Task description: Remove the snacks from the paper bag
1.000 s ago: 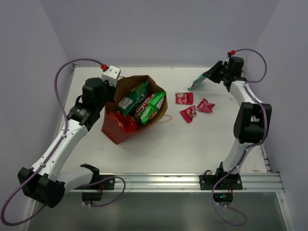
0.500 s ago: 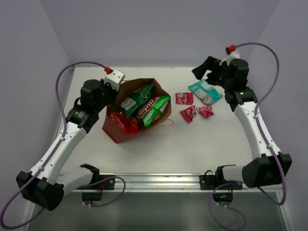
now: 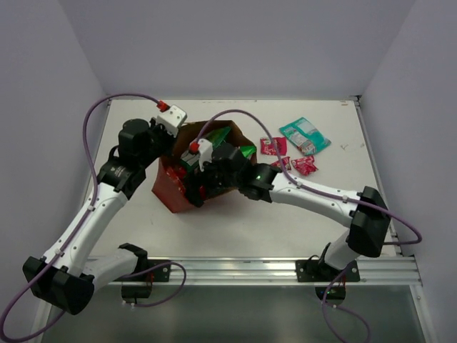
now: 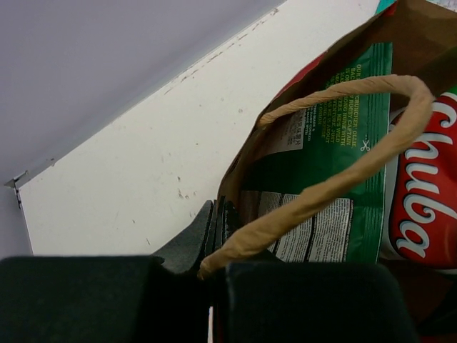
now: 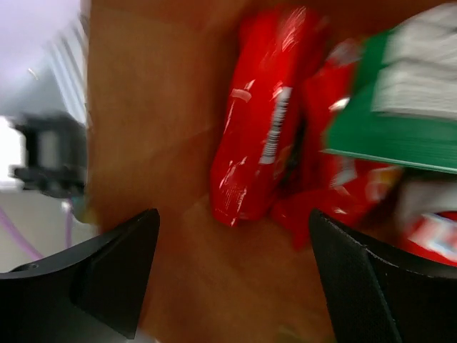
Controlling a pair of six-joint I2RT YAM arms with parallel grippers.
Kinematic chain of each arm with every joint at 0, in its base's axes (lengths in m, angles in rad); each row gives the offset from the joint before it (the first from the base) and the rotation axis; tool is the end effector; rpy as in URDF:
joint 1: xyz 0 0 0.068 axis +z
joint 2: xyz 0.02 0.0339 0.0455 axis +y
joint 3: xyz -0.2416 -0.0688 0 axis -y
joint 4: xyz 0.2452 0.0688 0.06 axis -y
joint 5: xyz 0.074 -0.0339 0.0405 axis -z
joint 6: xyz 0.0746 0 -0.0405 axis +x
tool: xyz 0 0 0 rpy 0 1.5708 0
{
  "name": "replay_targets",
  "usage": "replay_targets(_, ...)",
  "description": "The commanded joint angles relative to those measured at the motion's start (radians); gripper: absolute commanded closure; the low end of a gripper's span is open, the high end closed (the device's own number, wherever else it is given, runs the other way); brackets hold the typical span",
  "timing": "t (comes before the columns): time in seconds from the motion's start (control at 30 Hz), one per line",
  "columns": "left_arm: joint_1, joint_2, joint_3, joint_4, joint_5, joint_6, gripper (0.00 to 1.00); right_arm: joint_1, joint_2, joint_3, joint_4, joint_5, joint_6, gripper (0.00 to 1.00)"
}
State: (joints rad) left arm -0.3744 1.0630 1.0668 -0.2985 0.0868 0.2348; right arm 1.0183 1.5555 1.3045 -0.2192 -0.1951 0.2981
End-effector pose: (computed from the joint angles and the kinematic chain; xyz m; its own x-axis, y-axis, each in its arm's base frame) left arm 0.2670 -0.1119 0.3425 -0.1602 0.3120 -0.9365 0.4923 0.8476 0.1981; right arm 0.1976 0.3480 0.2856 -0.4992 -0.2606 -0.8264 -0.8151 0.4648 0.3458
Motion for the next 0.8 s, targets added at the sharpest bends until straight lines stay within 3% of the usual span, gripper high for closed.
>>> replay_targets(0.0, -0.009, -0.051, 0.013, 0.105, 0.041, 0.050, 1.00, 0.103, 0.029, 0.024, 0.024, 0.062, -0.030, 0.13)
replay_targets(0.2, -0.011, -0.083, -0.030, 0.104, 0.086, 0.074, 1.00, 0.158, 0.078, 0.039, 0.012, 0.069, -0.020, 0.13)
replay_targets(0.43, -0.011, -0.164, -0.093, 0.102, 0.117, 0.060, 1.00, 0.125, 0.015, -0.002, 0.030, 0.296, 0.059, 0.19)
replay_targets(0.77, -0.011, -0.190, -0.107, 0.081, 0.107, 0.044, 1.00, 0.109, 0.101, 0.038, 0.041, 0.249, 0.159, 0.23)
